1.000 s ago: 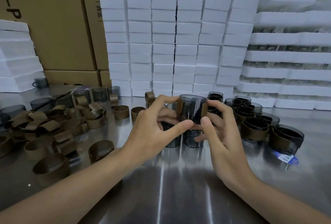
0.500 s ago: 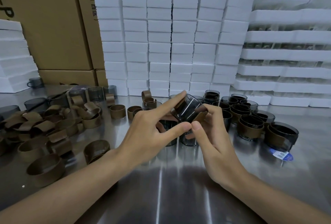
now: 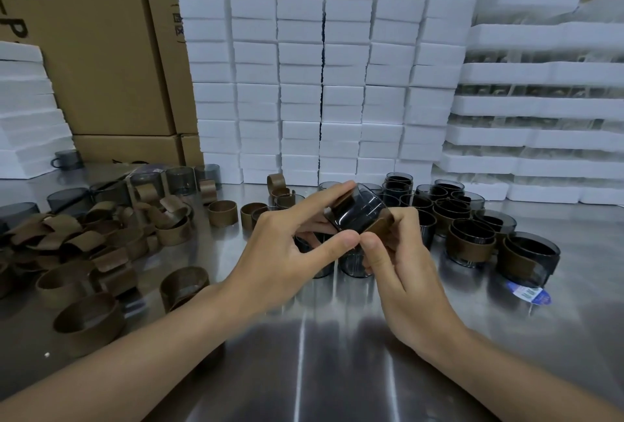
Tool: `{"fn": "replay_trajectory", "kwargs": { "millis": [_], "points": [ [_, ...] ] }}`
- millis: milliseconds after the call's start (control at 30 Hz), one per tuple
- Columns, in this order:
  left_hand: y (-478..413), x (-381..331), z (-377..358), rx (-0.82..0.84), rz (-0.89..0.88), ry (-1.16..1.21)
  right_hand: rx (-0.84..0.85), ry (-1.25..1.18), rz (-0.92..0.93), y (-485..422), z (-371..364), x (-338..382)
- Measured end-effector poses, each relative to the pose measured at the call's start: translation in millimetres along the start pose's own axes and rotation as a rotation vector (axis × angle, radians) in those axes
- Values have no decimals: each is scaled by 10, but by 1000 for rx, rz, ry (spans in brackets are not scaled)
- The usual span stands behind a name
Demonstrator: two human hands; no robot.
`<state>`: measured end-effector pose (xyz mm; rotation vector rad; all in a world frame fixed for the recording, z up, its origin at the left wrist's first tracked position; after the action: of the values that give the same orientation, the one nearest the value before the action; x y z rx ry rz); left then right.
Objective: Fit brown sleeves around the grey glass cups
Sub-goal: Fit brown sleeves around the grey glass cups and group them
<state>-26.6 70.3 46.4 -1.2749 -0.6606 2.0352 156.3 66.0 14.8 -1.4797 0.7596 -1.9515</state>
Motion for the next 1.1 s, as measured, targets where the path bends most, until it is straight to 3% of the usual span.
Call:
{"fn": "replay_trajectory", "kwargs": {
  "millis": [233, 433, 733, 1100],
  "points": [
    [-15, 27, -25, 35, -20, -63, -72, -22, -13, -12, 42, 31],
    [-24, 32, -20, 13, 30, 3, 44, 29, 85, 28, -21, 44],
    [-39, 152, -33, 1, 100, -11, -32, -41, -35, 3, 7, 64],
    [14, 278, -39, 86, 157, -198, -44, -30, 26, 17, 22, 147]
  ]
}}
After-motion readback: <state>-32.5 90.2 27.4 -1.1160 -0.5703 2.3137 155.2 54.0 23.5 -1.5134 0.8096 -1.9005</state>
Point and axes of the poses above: each hand's wrist, its own y-axis away from the middle knuckle, its own z-axis out of the back of the hand, x = y × z, the point moved 4 cm from there along -y, towards the middle knuckle, and after that the axes turned 2 degrees about -y, right-handed, at the moved point
